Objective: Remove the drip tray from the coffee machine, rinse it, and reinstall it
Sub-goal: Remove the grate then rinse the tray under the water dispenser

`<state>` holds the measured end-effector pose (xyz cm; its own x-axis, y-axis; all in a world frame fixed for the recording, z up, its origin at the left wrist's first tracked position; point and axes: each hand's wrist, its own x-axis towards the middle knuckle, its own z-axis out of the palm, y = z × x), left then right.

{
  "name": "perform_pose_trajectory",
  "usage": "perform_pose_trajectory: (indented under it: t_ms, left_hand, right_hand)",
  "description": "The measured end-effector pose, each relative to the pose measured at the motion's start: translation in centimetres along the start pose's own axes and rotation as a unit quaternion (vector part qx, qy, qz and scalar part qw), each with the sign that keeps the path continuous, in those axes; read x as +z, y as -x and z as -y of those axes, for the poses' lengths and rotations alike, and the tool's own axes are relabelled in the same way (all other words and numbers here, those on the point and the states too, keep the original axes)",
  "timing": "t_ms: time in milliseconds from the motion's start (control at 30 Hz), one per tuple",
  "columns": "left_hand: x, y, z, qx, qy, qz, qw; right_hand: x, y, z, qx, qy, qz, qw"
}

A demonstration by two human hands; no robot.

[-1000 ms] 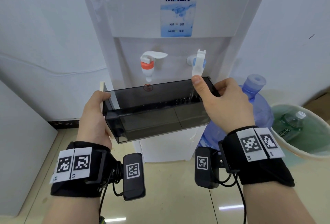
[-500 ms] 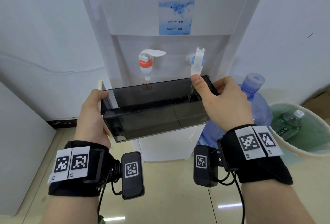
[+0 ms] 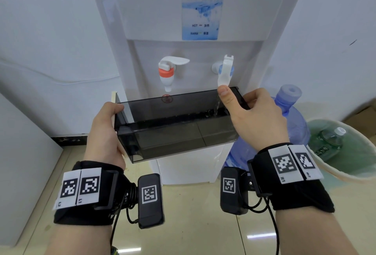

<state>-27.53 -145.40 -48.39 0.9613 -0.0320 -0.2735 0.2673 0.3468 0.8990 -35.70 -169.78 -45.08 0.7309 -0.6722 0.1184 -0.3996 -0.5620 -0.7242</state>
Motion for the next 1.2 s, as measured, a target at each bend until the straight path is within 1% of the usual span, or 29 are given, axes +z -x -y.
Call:
perform_pose_trajectory:
  t_ms: [700, 1200]
  left_hand:
    - [0.68, -0.06, -0.32, 0.003, 0.005, -0.012, 1.000]
    - [0.53, -0.03, -0.08, -0.003, 0.000, -0.002, 1.000]
  right_hand:
    - [-0.30, -0.53, 0.53, 0.002, -0.004, -0.004, 1.000]
    - [-0.30, -0.36, 0.13, 0.003, -0.002, -0.004, 1.000]
